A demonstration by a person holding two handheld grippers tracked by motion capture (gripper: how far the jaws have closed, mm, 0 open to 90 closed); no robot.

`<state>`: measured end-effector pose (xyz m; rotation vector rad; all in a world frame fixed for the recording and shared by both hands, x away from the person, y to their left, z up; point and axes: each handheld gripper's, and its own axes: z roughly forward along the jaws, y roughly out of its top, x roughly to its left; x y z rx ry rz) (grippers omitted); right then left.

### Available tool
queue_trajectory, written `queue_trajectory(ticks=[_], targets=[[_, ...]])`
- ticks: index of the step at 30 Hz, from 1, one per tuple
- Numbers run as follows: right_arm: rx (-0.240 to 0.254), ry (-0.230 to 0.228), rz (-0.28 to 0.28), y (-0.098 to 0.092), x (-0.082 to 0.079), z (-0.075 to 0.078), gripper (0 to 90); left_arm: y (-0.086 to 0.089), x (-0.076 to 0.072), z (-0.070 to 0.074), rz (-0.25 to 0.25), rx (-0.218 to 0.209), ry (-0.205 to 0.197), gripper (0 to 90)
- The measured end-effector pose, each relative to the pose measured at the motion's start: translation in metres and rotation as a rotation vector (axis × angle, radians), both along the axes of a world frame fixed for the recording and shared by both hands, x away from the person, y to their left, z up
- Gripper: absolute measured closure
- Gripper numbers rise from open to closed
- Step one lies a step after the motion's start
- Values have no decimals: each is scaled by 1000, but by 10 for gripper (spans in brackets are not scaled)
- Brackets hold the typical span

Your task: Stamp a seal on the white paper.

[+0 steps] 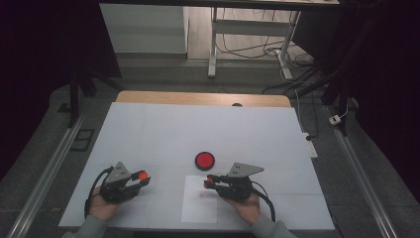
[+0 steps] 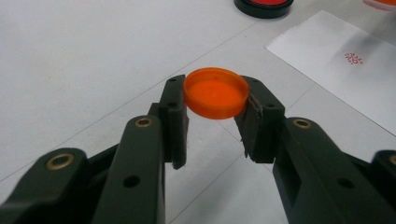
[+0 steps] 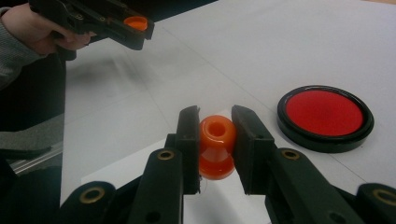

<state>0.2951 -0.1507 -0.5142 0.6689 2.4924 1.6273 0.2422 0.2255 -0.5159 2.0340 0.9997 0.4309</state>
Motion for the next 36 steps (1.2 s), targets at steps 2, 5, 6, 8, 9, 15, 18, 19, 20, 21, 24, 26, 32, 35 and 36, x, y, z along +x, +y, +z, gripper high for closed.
queue_trajectory(ticks=[2,5,6,8,9,15,18,19,20,21,24,26,32,35,36], targets=[[0,1,6,1,0,0,724,0,0,0,0,-1,1,645],[0,3,16,2,-1,0,724,1,0,0,1,-3,2,645],[1,3,17,2,-1,1,724,1,0,0,1,-2,2,645],[3,2,16,2,-1,1,724,1,0,0,1,-3,0,645],[3,2,15,2,-1,1,724,1,0,0,0,-3,1,645],[9,-1,9,0,0,3,724,2,0,0,1,-2,-1,645],[15,-6,3,-2,0,6,724,1,0,0,-1,-3,1,645],[21,-7,-1,-3,1,7,724,1,0,0,-1,-3,1,645],[21,-7,-3,-4,1,7,724,1,0,0,-1,-3,1,645],[25,-8,-7,-5,1,8,724,1,0,0,-1,-3,0,645],[34,-11,-18,-8,3,11,724,2,0,0,-1,-3,0,645],[42,-16,-26,-10,4,13,724,2,0,0,-1,-3,0,645],[54,-28,-60,-20,9,18,724,3,0,0,1,-3,-1,645],[63,-35,-73,-25,11,21,724,2,1,-1,-2,-2,1,645],[67,-37,-80,-27,11,22,723,1,2,-1,-7,-1,3,645]])
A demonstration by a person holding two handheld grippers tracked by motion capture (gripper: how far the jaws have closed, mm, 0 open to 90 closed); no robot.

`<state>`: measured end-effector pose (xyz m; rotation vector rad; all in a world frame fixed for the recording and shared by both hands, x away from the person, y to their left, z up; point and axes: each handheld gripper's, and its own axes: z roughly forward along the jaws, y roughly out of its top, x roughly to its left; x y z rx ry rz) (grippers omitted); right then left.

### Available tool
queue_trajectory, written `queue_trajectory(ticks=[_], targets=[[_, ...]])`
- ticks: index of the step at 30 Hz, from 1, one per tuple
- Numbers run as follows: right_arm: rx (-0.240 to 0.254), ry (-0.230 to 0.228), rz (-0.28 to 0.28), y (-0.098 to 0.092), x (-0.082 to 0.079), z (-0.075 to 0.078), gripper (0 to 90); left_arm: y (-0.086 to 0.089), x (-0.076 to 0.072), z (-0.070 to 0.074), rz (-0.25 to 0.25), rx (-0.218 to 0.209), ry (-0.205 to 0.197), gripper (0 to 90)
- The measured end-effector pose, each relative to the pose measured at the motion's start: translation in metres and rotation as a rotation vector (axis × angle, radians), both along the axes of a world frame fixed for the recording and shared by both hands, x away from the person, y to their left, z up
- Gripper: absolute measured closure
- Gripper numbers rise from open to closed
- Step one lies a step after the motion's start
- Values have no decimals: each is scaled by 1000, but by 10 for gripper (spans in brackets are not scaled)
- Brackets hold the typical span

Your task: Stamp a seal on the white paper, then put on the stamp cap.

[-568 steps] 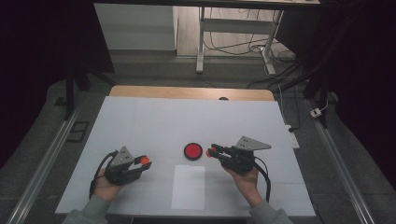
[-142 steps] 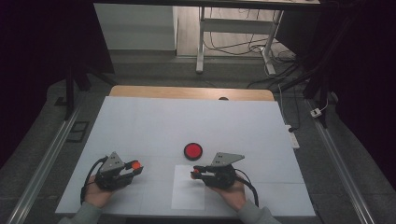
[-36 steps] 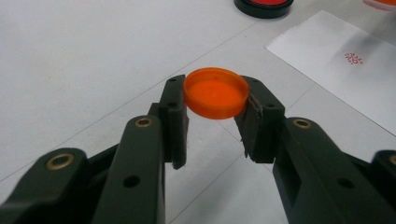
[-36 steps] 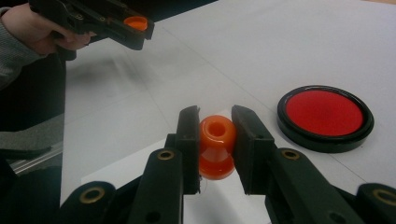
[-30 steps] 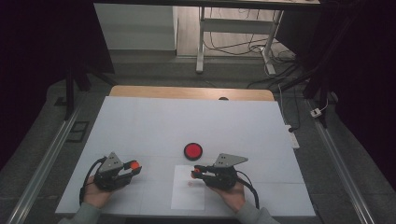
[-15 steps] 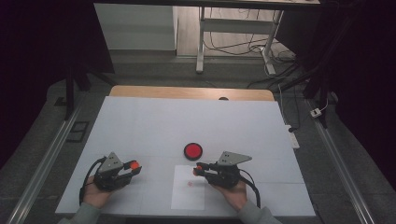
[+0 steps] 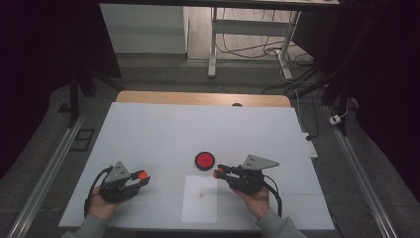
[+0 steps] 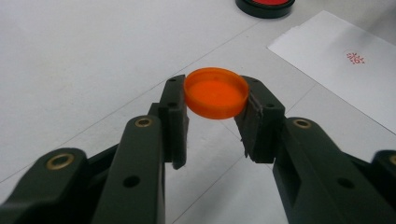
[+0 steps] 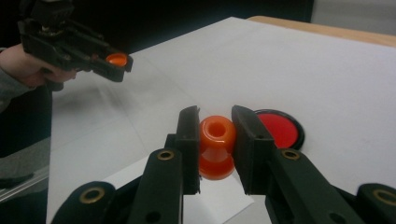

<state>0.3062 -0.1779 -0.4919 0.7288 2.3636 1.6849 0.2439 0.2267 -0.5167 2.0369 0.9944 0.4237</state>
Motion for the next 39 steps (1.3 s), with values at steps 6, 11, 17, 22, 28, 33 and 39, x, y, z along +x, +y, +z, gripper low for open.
queue_trajectory(ticks=[6,11,17,22,28,33,39], targets=[[6,-27,-21,-7,2,7,723,-1,0,0,-1,3,-3,645],[4,-32,-18,-6,2,8,723,0,-1,-1,2,3,-2,645],[1,-35,-14,-5,2,9,723,0,-1,0,5,2,-3,645],[6,-33,-17,-6,2,9,724,-1,-1,-1,2,2,-1,645],[11,-33,-15,-6,3,9,723,-5,-1,0,-9,9,-9,645],[15,-26,-13,-5,3,9,723,-9,0,0,-14,5,-8,645],[17,-20,-7,-5,2,8,723,-16,1,2,-24,6,-15,645]])
